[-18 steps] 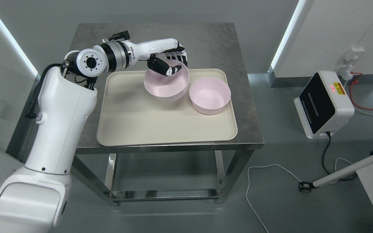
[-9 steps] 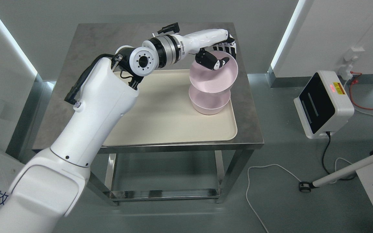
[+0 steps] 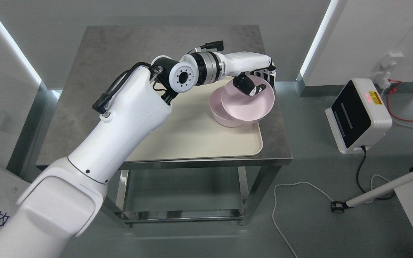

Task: Stack pink IKEA bowls on left shelf middle
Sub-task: 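Lift the pink bowl with the left hand and lower it into the other bowl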

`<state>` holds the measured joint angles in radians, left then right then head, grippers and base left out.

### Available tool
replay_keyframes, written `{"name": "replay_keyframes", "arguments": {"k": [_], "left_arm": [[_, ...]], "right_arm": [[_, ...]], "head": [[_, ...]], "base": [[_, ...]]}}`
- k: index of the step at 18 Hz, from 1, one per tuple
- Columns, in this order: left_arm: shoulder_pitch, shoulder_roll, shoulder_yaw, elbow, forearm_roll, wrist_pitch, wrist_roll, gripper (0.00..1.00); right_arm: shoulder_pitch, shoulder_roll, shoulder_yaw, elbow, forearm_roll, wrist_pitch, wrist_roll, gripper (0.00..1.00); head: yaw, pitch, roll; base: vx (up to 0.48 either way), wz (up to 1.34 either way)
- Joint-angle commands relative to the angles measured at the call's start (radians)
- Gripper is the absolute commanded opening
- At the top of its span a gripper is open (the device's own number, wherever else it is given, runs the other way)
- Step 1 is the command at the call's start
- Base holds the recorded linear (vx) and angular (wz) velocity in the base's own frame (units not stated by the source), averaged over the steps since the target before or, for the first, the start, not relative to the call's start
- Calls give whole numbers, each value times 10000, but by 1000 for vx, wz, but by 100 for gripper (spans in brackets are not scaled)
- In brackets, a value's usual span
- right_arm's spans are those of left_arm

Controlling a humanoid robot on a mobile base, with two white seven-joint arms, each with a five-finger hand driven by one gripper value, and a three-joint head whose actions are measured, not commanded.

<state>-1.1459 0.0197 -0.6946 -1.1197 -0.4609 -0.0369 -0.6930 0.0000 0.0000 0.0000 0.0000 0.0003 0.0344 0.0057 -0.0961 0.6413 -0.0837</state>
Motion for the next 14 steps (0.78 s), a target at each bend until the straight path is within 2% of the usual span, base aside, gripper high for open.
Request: {"name": "replay_keyframes", "arguments": {"k": [1, 5, 14], "left_arm": [[-397, -22, -357, 780, -147, -30, -34, 1], [-782, -22, 12, 1302, -147, -60, -19, 2], [-660, -22, -3, 1656, -607, -551, -354, 4]], "right_arm": [[291, -175, -107, -337, -3, -6, 4, 100], [291, -175, -122, -337, -3, 9, 4, 100], [291, -175, -107, -337, -3, -6, 4, 100]], "head": [[0, 0, 0], [0, 0, 0], [0, 0, 0]], "base": [[0, 0], [0, 0], [0, 0]]}}
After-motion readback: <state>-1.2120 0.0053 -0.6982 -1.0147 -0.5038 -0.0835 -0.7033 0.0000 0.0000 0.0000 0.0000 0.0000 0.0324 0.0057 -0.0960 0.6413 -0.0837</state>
